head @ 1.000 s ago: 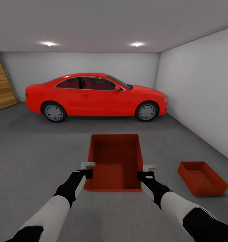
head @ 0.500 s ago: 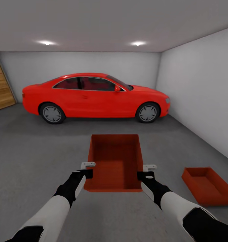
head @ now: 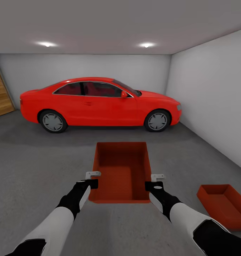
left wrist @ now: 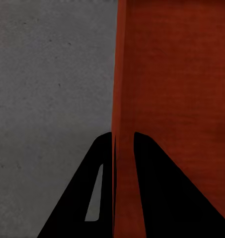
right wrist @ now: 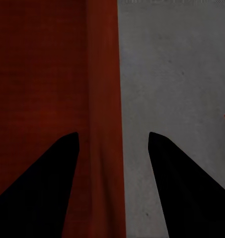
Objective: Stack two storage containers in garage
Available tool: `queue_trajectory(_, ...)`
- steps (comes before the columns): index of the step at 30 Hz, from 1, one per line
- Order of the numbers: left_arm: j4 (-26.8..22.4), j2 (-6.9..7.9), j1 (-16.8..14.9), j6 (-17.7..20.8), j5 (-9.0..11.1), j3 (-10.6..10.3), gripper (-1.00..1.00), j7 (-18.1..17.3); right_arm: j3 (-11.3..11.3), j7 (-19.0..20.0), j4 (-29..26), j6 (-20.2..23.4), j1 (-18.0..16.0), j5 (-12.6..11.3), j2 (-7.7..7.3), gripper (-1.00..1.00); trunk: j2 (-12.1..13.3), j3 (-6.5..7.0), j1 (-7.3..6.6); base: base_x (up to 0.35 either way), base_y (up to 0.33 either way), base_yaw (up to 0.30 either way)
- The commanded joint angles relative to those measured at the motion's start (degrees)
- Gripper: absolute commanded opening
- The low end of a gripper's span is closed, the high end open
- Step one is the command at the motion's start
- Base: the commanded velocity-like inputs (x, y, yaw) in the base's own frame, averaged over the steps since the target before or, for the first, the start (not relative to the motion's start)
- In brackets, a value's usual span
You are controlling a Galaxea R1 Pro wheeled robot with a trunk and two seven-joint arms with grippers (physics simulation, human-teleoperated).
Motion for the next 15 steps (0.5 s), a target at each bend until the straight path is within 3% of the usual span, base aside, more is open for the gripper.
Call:
queue_trajectory(1, -0.1, -1.1, -0.06, 0.33, -0.27, 0.57, -1.0, 0.16, 0.18, -0.59, -0.03, 0.33, -0.04, 0.49, 0.0, -1.0, -0.13, -0.13, 0.07, 0.321, 0.0, 0.0)
queue_trajectory(15, -0.1, -1.1, -0.06, 0.33, -0.27, 0.6, -1.0, 0.16, 0.18, -0.59, -0.03, 0.33, -0.04, 0.49, 0.0, -1.0, -0.13, -0.13, 0.07, 0.322, 0.0, 0.0)
